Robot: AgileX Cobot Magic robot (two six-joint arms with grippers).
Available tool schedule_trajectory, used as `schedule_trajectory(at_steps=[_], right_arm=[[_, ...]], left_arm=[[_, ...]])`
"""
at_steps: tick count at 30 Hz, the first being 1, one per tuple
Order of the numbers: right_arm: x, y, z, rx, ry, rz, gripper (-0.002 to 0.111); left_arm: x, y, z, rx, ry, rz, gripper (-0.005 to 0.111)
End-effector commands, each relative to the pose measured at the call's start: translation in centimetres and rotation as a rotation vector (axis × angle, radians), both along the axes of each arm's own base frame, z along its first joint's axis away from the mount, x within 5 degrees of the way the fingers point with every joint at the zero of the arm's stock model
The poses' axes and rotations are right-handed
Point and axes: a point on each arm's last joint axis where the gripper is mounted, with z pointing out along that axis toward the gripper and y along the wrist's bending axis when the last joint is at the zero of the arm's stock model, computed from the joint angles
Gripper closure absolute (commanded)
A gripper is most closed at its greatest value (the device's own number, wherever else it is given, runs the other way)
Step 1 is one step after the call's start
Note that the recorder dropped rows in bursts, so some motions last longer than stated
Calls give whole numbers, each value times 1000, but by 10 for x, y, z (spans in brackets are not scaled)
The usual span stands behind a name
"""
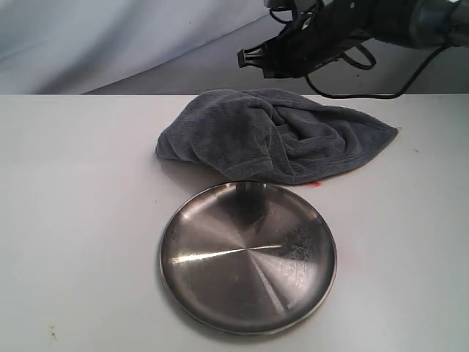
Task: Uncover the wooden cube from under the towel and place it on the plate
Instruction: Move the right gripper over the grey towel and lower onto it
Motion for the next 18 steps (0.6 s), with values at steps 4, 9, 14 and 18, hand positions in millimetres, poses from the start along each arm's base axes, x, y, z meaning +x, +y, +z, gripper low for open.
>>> schedule_trajectory(at_steps=[4,9,14,18], right_arm=[[-9,49,12,13,-41,107,108],[-33,81,13,14,-62,185,108],[-76,117,4,-78,6,352,108],[-105,130,-4,-192,90,452,108]], left_arm=[[0,0,0,-4,-10,3,107],[0,0,0,-4,-10,3,107],[0,0,0,-4,-10,3,107],[0,0,0,-4,-10,3,107]])
